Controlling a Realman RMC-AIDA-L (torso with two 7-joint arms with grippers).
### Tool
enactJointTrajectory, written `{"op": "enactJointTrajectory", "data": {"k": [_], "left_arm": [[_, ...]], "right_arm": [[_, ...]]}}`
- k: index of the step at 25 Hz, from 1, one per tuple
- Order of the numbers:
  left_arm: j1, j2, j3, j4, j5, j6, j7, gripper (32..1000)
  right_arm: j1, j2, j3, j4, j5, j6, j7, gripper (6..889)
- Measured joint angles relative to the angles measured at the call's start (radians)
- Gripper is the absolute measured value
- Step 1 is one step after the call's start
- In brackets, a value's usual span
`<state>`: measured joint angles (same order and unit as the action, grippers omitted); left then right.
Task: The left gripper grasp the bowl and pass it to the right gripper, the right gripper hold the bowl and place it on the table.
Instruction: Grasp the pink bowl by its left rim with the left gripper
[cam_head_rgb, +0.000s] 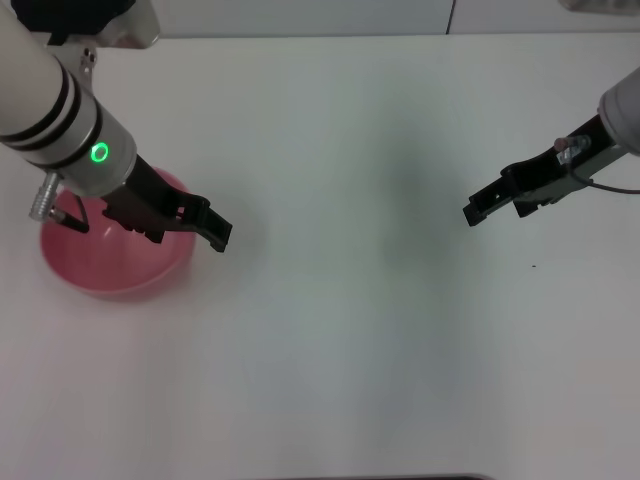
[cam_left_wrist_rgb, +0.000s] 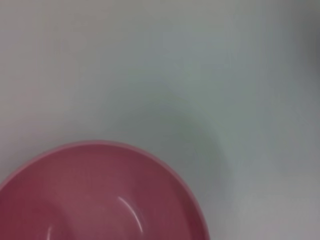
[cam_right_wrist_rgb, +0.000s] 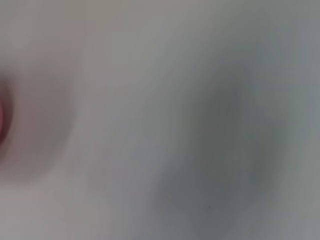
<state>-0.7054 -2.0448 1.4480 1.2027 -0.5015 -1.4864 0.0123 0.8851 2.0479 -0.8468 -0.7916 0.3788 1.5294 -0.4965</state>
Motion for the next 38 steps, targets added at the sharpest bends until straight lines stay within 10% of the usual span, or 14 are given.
{"op": "enactJointTrajectory", "data": {"k": [18, 38], "left_arm": [[-0.005, 0.0008, -0.012, 0.008, 0.006, -0.015, 0.002, 851], [-0.032, 0.0048, -0.190, 0.058, 0.265, -0.083, 0.013, 850]], "right_arm": [[0.000, -0.001, -0.012, 0.003, -0.002, 0.002, 0.003, 802], [-0.002, -0.003, -0.012, 0.001, -0.001, -0.001, 0.002, 802]]}}
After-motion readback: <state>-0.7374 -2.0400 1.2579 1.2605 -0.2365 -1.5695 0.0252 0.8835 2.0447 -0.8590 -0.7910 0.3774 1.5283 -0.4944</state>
